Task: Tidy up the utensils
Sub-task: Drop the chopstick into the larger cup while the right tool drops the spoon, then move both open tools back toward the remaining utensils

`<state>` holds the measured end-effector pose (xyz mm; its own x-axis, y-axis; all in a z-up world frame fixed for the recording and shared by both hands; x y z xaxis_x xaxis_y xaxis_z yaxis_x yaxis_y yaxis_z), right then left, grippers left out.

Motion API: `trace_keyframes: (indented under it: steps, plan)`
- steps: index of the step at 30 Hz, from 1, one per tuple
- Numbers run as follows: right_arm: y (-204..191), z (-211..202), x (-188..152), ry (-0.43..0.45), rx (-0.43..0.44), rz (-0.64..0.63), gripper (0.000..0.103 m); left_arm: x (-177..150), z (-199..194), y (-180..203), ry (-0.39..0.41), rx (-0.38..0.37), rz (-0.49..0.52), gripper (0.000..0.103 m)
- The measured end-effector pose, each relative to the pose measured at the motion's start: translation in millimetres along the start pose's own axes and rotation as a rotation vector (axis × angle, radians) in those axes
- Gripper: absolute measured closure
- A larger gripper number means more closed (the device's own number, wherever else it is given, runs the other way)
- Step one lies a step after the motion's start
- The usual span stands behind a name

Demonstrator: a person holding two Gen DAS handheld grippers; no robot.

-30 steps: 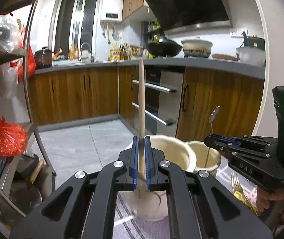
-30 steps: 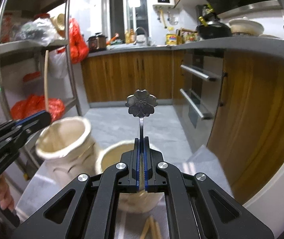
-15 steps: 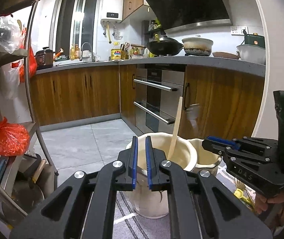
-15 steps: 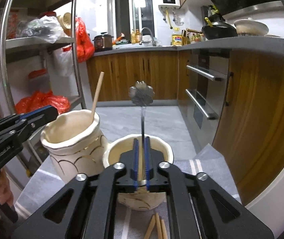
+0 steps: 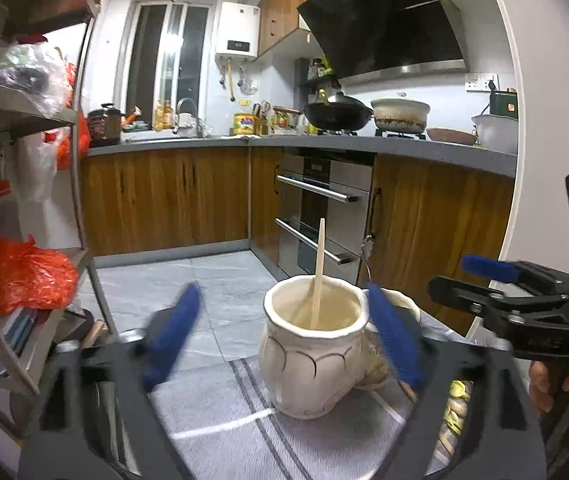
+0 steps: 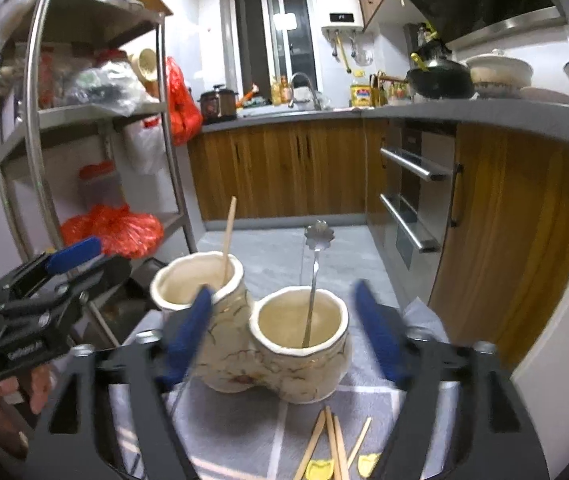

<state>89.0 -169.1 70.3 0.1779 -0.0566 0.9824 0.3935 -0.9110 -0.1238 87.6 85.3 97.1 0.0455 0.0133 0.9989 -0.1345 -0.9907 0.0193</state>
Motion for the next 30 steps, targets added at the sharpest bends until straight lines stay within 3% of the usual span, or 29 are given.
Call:
trace_keyframes:
  steps: [2,12,30]
  plan:
    - [3,-10,-1,0.015,-0.002,0.019,0.006,3,-14,2,0.021,0.003,-0.004,0.006]
    - [25,-44,-24,0.01,-0.068,0.068,0.005,10,-51,15,0.021,-0.001,-0.021,0.006]
    - [65,-56,-49,-0.014,-0.116,0.055,0.005,-23,-44,72,-0.097,-0.042,0.046,0.006]
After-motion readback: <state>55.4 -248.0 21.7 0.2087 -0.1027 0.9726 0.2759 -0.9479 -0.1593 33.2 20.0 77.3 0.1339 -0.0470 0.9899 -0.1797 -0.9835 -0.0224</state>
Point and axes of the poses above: each gripper's, at about its wrist camera, not at the fingertips, and z roughly the way its jaws point, y to its right, x to its top, the point moved 1 cm from there along z, roughly the way its jaws point, and after that the axes turned 14 degrees about y, right-handed, at the moved point
